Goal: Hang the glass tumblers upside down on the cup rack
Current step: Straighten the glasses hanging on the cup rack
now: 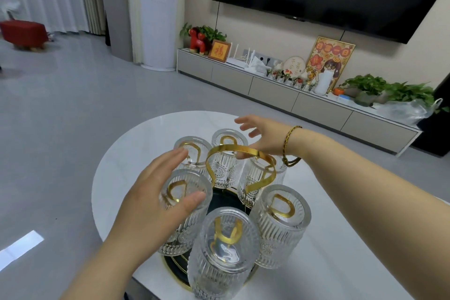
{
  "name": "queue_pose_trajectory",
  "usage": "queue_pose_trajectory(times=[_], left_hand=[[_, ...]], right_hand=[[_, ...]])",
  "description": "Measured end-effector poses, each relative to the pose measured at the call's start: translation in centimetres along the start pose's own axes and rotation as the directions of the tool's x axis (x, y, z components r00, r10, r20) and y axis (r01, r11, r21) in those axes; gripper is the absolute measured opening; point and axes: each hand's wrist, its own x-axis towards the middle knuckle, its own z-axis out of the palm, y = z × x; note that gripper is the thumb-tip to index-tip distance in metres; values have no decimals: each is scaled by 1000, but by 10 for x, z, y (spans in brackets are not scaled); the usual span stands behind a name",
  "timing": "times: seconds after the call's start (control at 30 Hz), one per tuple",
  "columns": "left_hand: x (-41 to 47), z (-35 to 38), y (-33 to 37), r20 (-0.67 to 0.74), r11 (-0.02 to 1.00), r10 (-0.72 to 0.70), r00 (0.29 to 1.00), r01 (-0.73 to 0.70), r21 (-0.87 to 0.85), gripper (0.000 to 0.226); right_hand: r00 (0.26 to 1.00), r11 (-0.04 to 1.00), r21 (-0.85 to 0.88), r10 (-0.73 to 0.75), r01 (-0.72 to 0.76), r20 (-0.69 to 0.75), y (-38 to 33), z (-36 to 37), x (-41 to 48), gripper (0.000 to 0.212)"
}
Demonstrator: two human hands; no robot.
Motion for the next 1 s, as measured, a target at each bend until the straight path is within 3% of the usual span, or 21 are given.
queue_pose_trajectory(times=[0.13, 0.27, 0.43, 0.77, 0.83, 0.93, 1.0], left_hand=[[-7, -2, -10, -6, 999, -42, 999, 42, -32, 67], [-12, -1, -18, 10, 996, -60, 998, 60, -71, 76], [-13, -1, -22, 55, 991, -88, 995, 93, -95, 75], [-14, -4, -31, 95, 989, -46, 994, 59, -136, 84], [-12, -7, -35, 85, 983, -25, 996, 40, -180, 77], [3, -18, -41, -1, 964, 1, 1000, -1, -266, 46], [22, -29, -44, -55, 978, 35, 998, -45, -201, 30]], right_hand=[[991, 984, -167, -42, 63, 126, -9, 9, 17, 89], [991, 962, -248, -89, 111, 95, -10, 13, 25, 84], [995, 966, -240, -92, 96, 31, -12, 12, 29, 81], [995, 973, -214, -80, 90, 51, -13, 12, 27, 83], [995, 976, -202, -74, 85, 61, -14, 12, 25, 85], [996, 980, -186, -67, 76, 56, -15, 9, 20, 86], [998, 982, -175, -67, 69, 14, -16, 4, 14, 80]])
